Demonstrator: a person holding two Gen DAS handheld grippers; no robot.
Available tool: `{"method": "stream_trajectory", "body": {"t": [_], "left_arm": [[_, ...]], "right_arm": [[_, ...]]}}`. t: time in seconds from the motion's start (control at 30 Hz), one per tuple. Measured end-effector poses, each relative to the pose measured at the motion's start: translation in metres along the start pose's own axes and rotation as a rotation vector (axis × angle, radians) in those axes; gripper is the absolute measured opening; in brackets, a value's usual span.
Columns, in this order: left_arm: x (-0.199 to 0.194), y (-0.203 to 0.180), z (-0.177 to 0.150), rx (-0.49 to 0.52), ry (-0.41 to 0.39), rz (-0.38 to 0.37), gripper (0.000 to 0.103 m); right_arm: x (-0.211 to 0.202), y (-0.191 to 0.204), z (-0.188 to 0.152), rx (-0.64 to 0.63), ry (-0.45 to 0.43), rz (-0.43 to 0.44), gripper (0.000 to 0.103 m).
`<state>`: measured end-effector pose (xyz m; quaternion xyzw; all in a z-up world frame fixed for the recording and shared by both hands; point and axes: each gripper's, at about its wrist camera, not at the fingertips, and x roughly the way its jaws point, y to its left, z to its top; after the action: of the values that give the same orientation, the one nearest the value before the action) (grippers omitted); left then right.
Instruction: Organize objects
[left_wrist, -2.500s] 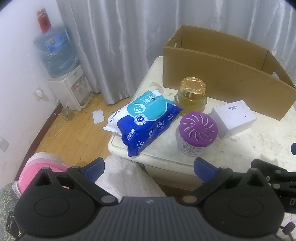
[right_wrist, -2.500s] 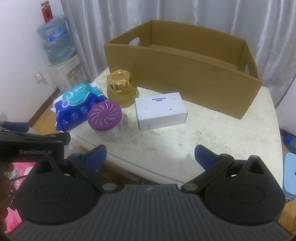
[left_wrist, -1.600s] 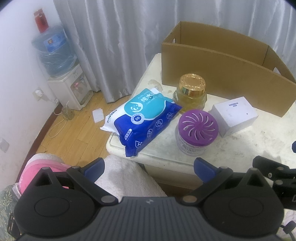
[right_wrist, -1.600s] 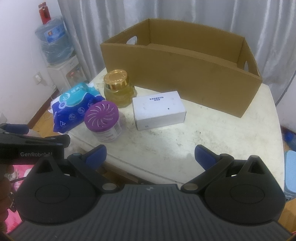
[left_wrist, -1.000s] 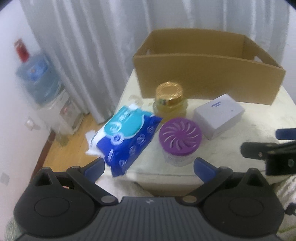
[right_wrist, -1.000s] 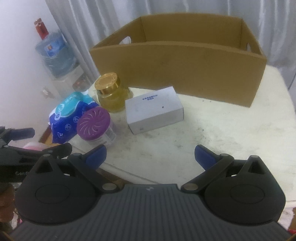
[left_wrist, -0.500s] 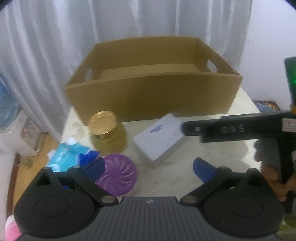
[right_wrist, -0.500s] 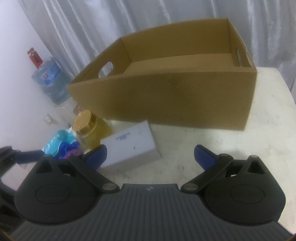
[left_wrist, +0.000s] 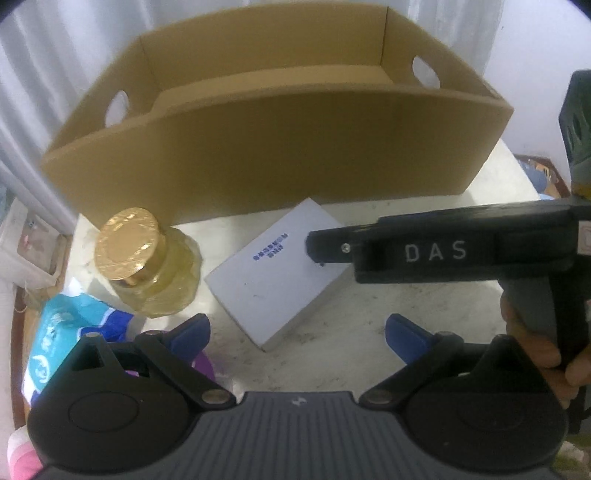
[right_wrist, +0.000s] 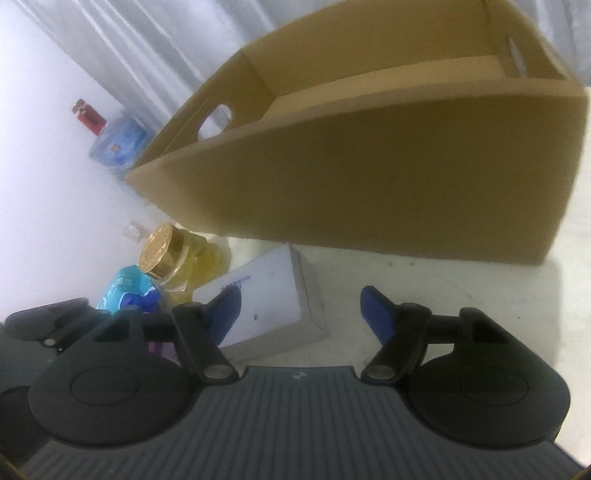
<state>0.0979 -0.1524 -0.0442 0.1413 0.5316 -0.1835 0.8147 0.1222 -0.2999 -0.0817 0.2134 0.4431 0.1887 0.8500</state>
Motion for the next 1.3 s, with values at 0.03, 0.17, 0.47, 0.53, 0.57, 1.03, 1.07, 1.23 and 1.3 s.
{"method": "stream_trajectory", "body": {"t": [0.03,0.17,0.47,0.53,0.57,1.03,1.07,1.23,1.3], "left_arm": [[0.002,-0.001,0.001,0.001,0.008,-0.001,0.102],[0.015,-0.002,0.005,0.002,0.059,-0.002,0.102],[0.022,-0.001,0.006,-0.024,0.073,-0.026,0.102],[0.020,-0.001,0.004,-0.031,0.067,-0.044,0.102],[0.019,-0.002,0.003,-0.032,0.066,-0.054,0.102],[0.000,-0.042,-0.034,0.073,0.006,-0.146,0.103],[-0.001,-0.042,-0.035,0.075,0.000,-0.146,0.103],[-0.008,-0.033,-0.044,0.041,-0.049,-0.173,0.102],[-0.014,-0.029,-0.049,0.031,-0.076,-0.178,0.099]], "right_arm": [[0.004,-0.001,0.001,-0.001,0.011,0.011,0.070],[0.012,-0.004,0.004,0.005,0.052,0.062,0.067],[0.020,-0.005,0.009,0.024,0.117,0.146,0.060],[0.018,-0.005,0.008,0.023,0.124,0.146,0.060],[0.017,-0.005,0.007,0.026,0.125,0.143,0.060],[-0.037,-0.028,-0.033,0.121,0.102,0.053,0.061],[-0.039,-0.031,-0.035,0.139,0.092,0.058,0.061],[-0.047,-0.041,-0.040,0.225,0.033,0.069,0.063],[-0.050,-0.044,-0.041,0.250,0.013,0.082,0.065]]}}
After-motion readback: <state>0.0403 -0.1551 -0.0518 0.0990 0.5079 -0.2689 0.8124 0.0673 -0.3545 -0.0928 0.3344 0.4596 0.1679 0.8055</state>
